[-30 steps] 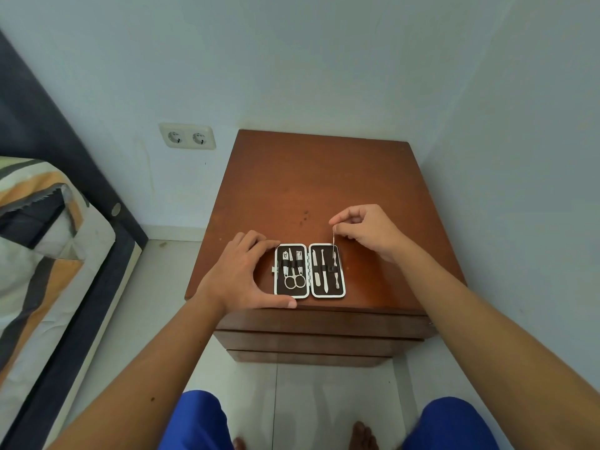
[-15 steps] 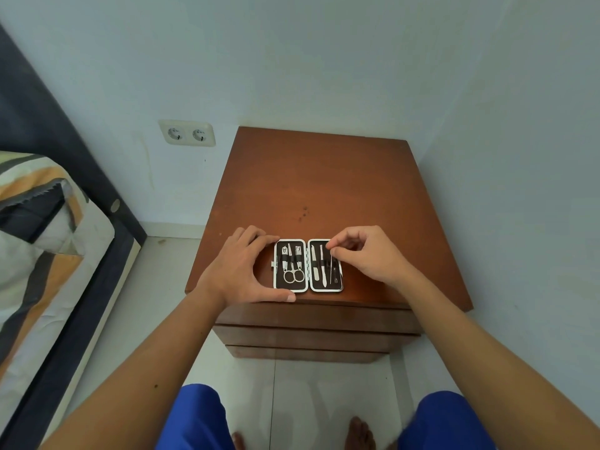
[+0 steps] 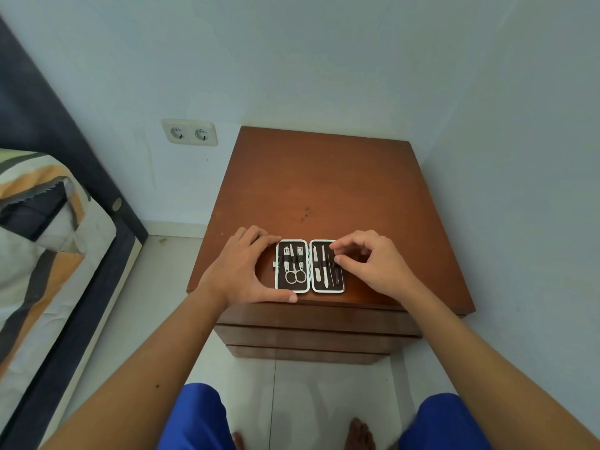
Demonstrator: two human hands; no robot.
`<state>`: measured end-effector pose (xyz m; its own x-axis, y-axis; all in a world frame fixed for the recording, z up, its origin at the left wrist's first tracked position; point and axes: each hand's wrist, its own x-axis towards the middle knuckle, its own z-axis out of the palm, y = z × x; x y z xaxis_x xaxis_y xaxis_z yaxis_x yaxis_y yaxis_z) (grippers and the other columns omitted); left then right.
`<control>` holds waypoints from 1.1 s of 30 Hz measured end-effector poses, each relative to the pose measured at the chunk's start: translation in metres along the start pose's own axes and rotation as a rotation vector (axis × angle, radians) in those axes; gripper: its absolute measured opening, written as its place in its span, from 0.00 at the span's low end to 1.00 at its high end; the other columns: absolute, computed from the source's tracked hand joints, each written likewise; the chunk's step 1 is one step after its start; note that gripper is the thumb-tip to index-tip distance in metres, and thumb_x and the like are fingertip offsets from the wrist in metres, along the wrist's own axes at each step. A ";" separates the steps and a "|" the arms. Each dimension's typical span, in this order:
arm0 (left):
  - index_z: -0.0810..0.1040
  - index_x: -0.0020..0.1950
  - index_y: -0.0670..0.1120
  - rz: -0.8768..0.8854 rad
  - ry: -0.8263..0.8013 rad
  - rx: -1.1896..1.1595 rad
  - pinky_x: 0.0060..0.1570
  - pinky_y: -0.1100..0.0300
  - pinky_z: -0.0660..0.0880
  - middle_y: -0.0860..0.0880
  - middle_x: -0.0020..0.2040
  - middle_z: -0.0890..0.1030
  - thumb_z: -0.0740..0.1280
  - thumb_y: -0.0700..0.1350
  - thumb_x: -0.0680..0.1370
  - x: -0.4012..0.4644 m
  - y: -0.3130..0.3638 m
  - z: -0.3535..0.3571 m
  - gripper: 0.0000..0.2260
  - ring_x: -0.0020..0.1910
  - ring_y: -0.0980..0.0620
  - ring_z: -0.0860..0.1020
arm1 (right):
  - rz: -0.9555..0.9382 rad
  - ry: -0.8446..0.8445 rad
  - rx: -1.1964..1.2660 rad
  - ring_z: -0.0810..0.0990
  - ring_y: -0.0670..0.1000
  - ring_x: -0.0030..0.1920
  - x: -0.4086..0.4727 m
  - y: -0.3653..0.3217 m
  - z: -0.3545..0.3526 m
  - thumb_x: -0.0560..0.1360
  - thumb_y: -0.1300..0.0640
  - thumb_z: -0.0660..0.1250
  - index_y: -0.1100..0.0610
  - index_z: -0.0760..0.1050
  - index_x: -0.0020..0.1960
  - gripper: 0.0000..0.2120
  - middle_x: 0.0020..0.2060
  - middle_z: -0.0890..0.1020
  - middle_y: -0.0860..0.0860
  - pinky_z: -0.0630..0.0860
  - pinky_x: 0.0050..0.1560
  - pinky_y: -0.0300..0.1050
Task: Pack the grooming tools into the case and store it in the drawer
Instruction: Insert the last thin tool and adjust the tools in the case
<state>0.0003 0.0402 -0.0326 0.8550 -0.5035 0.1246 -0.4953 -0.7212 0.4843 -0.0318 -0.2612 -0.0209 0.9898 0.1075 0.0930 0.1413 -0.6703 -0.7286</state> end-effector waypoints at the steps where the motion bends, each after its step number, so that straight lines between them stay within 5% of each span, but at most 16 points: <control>1: 0.72 0.77 0.52 0.001 0.002 0.002 0.65 0.62 0.65 0.57 0.62 0.71 0.75 0.81 0.59 0.000 0.000 0.000 0.54 0.60 0.58 0.67 | -0.014 0.003 0.003 0.77 0.43 0.54 -0.002 0.000 -0.001 0.75 0.54 0.77 0.42 0.85 0.54 0.10 0.46 0.86 0.39 0.70 0.51 0.39; 15: 0.72 0.77 0.51 0.004 0.003 0.001 0.65 0.61 0.67 0.58 0.62 0.71 0.74 0.81 0.59 0.001 0.000 0.000 0.54 0.59 0.57 0.67 | -0.004 -0.210 -0.244 0.68 0.50 0.58 -0.003 -0.004 -0.007 0.72 0.38 0.77 0.42 0.77 0.72 0.31 0.54 0.71 0.44 0.69 0.68 0.49; 22: 0.72 0.77 0.51 0.003 -0.004 0.001 0.65 0.61 0.67 0.58 0.62 0.71 0.74 0.81 0.59 0.001 0.000 0.000 0.55 0.59 0.57 0.67 | 0.011 -0.215 -0.160 0.69 0.49 0.57 -0.002 -0.010 -0.005 0.70 0.43 0.80 0.39 0.78 0.64 0.24 0.52 0.73 0.42 0.70 0.60 0.44; 27: 0.72 0.77 0.52 -0.003 -0.006 -0.004 0.63 0.63 0.65 0.59 0.62 0.71 0.75 0.80 0.58 0.001 0.001 0.000 0.54 0.59 0.58 0.67 | 0.014 -0.133 -0.014 0.72 0.45 0.57 -0.012 -0.015 0.001 0.71 0.53 0.81 0.41 0.78 0.61 0.22 0.50 0.84 0.40 0.68 0.55 0.37; 33: 0.72 0.77 0.52 -0.002 -0.007 0.003 0.64 0.62 0.66 0.58 0.62 0.71 0.74 0.81 0.59 0.001 0.000 0.000 0.54 0.59 0.57 0.67 | -0.039 -0.012 0.004 0.75 0.49 0.53 -0.026 -0.016 0.009 0.74 0.55 0.77 0.41 0.79 0.62 0.20 0.42 0.86 0.38 0.75 0.56 0.46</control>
<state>0.0009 0.0399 -0.0324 0.8548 -0.5055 0.1171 -0.4940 -0.7236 0.4820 -0.0598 -0.2466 -0.0183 0.9834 0.1422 0.1132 0.1795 -0.6627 -0.7271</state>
